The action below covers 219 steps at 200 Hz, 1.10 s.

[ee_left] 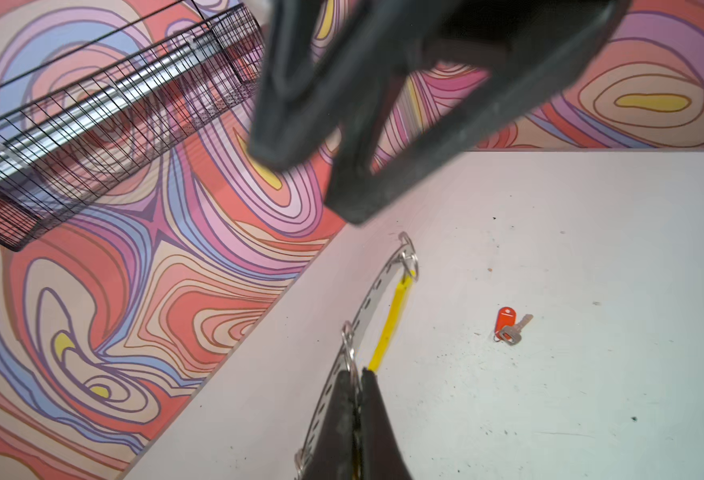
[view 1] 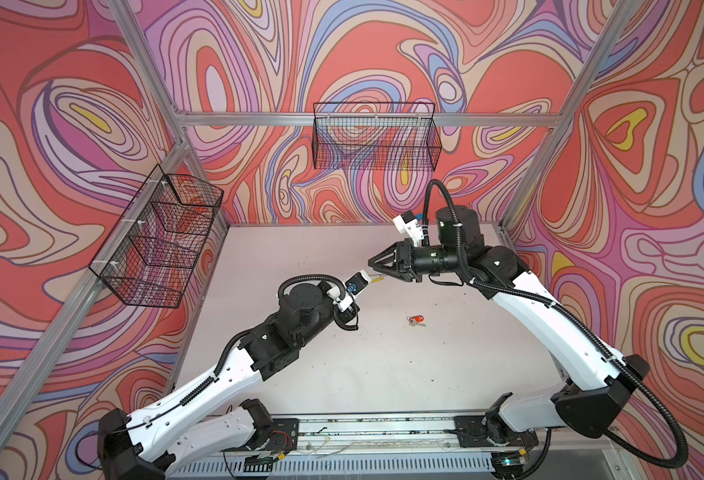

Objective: Put the keys on the keyring

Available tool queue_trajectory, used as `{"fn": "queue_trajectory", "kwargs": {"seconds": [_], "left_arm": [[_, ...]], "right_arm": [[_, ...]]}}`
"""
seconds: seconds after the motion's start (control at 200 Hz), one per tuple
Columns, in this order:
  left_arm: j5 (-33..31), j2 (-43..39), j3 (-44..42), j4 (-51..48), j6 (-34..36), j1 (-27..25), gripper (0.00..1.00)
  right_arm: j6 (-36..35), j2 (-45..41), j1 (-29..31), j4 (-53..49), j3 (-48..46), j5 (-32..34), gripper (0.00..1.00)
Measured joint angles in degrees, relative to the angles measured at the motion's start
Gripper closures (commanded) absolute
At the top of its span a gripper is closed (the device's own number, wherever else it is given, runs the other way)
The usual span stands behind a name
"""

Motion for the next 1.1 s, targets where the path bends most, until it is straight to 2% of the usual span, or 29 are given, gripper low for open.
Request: {"fn": "queue_trajectory", "kwargs": {"seconds": [0.115,0.215,0.416,0.546,0.701,0.816,0.906,1.097], "left_arm": [[3.63,-0.42,1.25,-4.63,-4.39,0.0,1.0],[6.95,-0.66,2.43,-8.52,-7.8,0.15,1.0],[15.78,-0.39,6.84,-17.46,-13.42,3.52,1.0],[21.73,-0.07,9.14,-21.14,-15.93,6.32,1.0],[26.32,1.6,10.82,-24.96,-16.72,6.82,1.0],[28.13,2.93,11.17,-26.29,-17.16,7.17,1.0],[29.66,3.65,11.17,-26.32,-17.97,7.82,1.0],[32.2,4.76,12.48,-26.93,-19.06,9.25,1.0]], "right_arm": [[-10.93,-0.31,0.11,-3.43,6.51,-0.33,0.52],[-19.34,-1.05,0.11,-5.81,7.78,-0.35,0.47],[-30.91,-1.31,0.11,-8.66,-0.96,-0.46,0.38],[-34.73,-1.29,0.2,-10.69,-6.47,-1.4,0.37],[-37.62,-1.64,0.94,-10.78,-9.05,-2.99,0.38],[-39.1,-1.64,2.38,-10.8,-9.79,-2.91,0.43],[-40.46,-1.53,4.02,-11.04,-9.81,-2.14,0.51],[-41.83,-1.49,4.68,-11.72,-10.08,-0.63,0.53]]}}
